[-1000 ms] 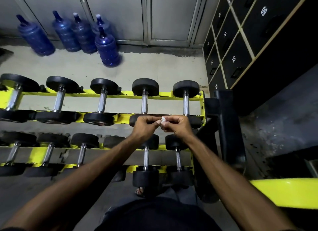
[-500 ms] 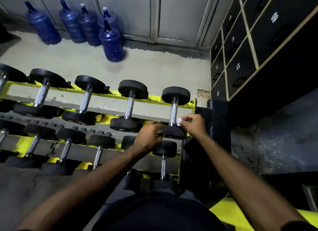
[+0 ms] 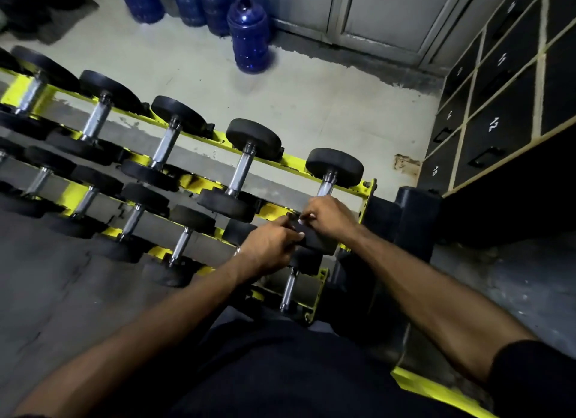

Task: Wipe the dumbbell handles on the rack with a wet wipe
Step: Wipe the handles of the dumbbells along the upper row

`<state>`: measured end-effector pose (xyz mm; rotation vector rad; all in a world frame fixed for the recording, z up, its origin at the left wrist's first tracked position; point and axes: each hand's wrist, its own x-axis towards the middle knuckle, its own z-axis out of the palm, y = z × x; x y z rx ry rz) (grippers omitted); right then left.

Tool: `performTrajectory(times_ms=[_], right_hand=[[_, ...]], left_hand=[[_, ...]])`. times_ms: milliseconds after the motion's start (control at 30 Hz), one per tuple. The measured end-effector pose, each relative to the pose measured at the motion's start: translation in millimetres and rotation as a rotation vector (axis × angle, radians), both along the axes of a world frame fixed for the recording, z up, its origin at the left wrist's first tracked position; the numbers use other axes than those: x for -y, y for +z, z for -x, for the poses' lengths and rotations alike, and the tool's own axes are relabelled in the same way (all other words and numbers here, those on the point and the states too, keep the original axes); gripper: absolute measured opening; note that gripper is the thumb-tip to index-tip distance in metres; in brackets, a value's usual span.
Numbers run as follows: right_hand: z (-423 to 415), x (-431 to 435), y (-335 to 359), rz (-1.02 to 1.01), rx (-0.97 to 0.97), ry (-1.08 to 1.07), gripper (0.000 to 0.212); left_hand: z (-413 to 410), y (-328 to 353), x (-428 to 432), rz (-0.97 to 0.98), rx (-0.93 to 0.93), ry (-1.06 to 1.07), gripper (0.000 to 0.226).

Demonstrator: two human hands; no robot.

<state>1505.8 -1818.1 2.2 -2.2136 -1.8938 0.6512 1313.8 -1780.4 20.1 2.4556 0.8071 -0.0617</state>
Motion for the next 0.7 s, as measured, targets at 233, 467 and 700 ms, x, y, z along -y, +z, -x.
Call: performTrajectory(times_ms=[233, 467, 700], right_hand=[[20.1, -57.9, 23.1, 0.510, 0.378, 0.298, 0.009], [2.4, -31.2, 12.4, 0.239, 0.166, 0.135, 0.017], [-2.7, 33.7, -27.9, 0.053, -0.221, -0.684, 0.010]], left_hand=[[5.1, -8.4, -12.0, -0.136, 0.060, -0.194, 0.030], [5.9, -10.0, -16.8, -0.144, 0.113, -0.221, 0.026], [4.7, -10.4, -21.5, -0.136, 0.161, -0.246, 0.021]])
